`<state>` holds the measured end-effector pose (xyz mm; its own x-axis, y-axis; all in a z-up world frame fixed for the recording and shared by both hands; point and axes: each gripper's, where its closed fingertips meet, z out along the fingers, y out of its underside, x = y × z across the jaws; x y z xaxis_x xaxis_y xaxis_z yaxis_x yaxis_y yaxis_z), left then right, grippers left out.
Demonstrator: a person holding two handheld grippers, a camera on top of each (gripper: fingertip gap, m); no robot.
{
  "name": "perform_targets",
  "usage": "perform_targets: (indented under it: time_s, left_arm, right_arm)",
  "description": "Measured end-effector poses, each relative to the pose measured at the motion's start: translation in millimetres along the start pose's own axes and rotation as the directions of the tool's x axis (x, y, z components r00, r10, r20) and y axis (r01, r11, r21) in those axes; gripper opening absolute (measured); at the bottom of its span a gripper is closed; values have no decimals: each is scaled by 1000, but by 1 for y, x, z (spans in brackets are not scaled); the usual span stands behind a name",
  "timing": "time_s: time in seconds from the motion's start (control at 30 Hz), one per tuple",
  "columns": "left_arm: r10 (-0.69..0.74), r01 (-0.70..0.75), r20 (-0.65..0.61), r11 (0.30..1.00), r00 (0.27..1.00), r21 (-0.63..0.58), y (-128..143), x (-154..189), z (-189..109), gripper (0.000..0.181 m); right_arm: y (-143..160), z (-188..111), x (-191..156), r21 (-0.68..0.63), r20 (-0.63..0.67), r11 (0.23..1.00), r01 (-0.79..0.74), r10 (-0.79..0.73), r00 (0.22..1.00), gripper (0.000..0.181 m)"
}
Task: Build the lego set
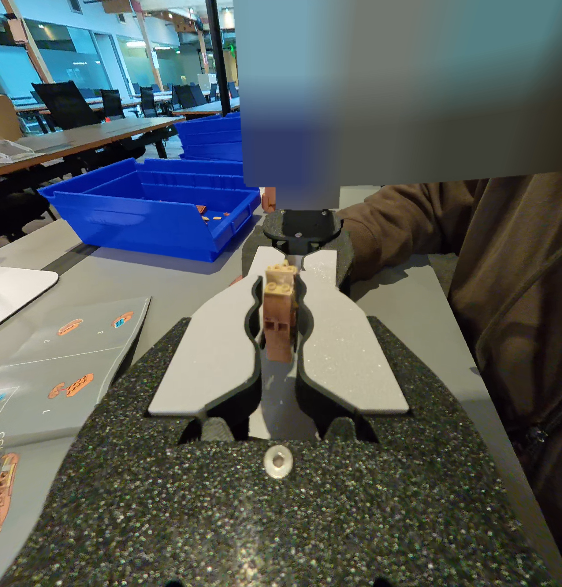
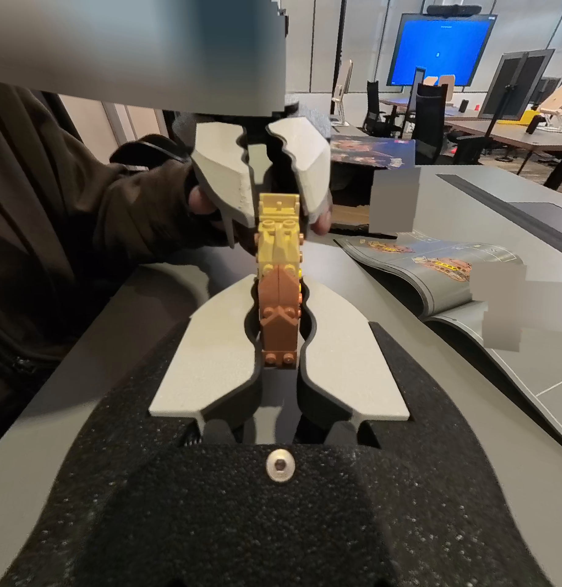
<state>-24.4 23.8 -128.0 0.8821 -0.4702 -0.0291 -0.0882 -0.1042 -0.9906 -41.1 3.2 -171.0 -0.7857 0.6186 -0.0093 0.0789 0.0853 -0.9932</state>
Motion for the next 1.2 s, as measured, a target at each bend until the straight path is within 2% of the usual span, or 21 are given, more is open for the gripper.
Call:
perform_targets:
  time_s: [0.03, 0.1, 0.27, 0.43, 0.6, 0.77, 1.2]
  left_arm:
    - [-6, 6, 3, 1000, 1000, -6, 2, -1, 0, 26]
    - [-22, 22, -11, 999, 1000, -38, 11, -2, 0, 29]
    - [-52, 51, -37, 998, 998, -27, 14, 0, 1, 20]
    - [-59, 58, -28, 998, 998, -27, 16, -1, 1, 18]
    - [-64, 64, -30, 998, 997, -29, 20, 0, 2, 19]
    - [-69, 68, -16, 997, 997, -42, 22, -3, 2, 28]
    - [-33, 31, -52, 999, 998, -37, 24, 3, 1, 28]
  right_arm:
    - [-3, -1, 0, 23, 11, 1000, -15, 15, 1000, 21]
    - [-5, -4, 1, 46, 21, 998, -40, 39, 999, 21]
    - [-4, -3, 0, 38, 27, 998, -44, 43, 999, 21]
    - [-1, -1, -1, 12, 23, 999, -36, 36, 999, 21]
    - [2, 1, -1, -14, 20, 1000, -23, 23, 1000, 21]
    - [5, 1, -3, -37, 27, 999, -8, 9, 1000, 21]
    - [8, 1, -4, -64, 44, 998, -4, 6, 999, 21]
